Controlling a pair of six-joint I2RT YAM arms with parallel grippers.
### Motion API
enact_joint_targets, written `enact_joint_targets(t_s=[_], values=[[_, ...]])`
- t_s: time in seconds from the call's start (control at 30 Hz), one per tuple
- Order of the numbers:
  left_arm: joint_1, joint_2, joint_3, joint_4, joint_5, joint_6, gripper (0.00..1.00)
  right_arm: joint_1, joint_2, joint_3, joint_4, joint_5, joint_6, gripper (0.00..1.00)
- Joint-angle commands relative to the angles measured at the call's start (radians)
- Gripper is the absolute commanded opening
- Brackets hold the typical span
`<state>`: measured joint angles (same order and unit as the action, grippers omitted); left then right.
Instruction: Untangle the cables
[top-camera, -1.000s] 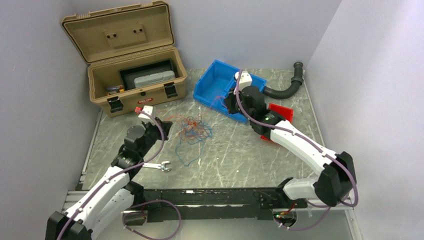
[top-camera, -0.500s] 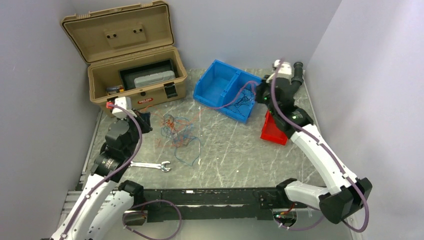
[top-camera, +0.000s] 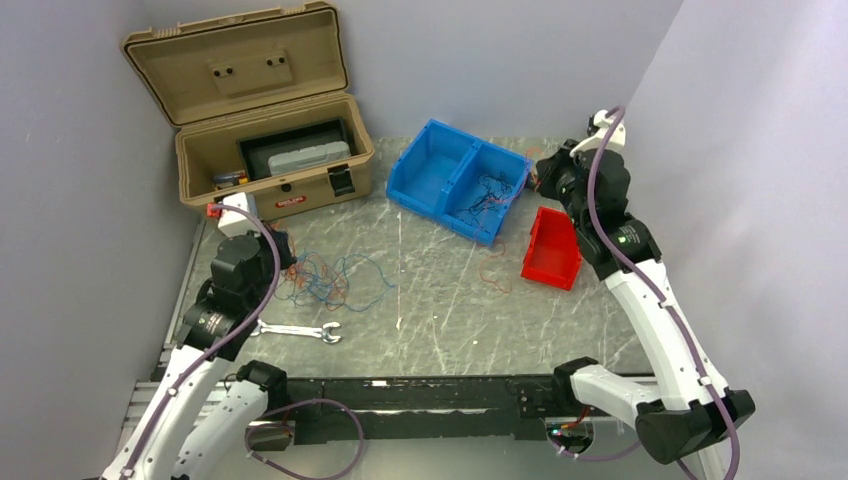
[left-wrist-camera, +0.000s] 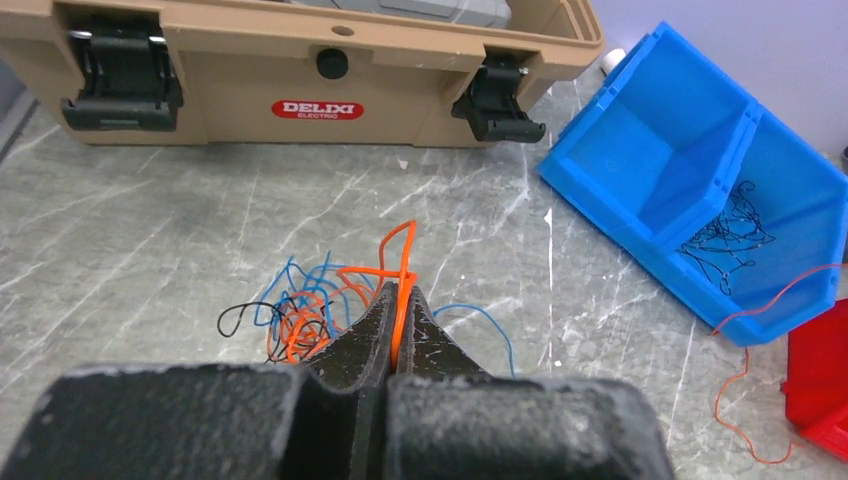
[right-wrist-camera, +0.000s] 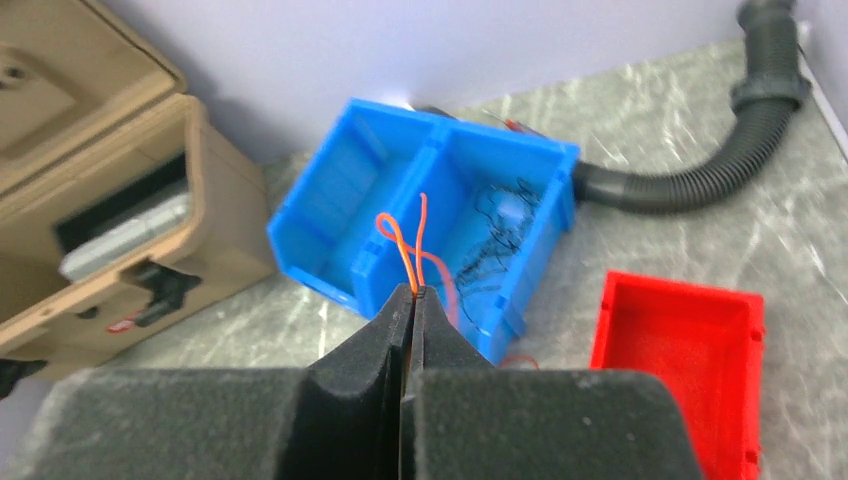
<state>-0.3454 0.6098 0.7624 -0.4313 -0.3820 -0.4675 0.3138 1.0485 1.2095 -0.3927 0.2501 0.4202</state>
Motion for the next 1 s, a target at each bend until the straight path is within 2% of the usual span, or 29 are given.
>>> enact_joint_targets(t_s=[0.0, 0.33, 0.47, 0.63, 0.97], values=[[0.006, -0.006, -0.041, 0.076, 0.075, -0.016, 0.00, 0.000, 0.015, 0.139, 0.006, -0.116, -0.044, 0.00], [0.005, 0.076, -0.140, 0.194, 0.245, -0.049, 0.00, 0.002, 0.166, 0.480, -0.045, -0.322, -0.076, 0.00], [0.004, 0.147, -0.148, 0.214, 0.305, -0.042, 0.00, 0.002, 0.208, 0.539, -0.058, -0.379, -0.065, 0.00], [0.004, 0.221, -0.144, 0.227, 0.404, 0.000, 0.07, 0.020, 0.173, 0.417, -0.070, -0.442, -0.005, 0.00], [-0.016, 0.223, -0.207, 0.357, 0.497, 0.018, 0.02, 0.027, -0.015, -0.084, -0.127, -0.348, 0.101, 0.00]])
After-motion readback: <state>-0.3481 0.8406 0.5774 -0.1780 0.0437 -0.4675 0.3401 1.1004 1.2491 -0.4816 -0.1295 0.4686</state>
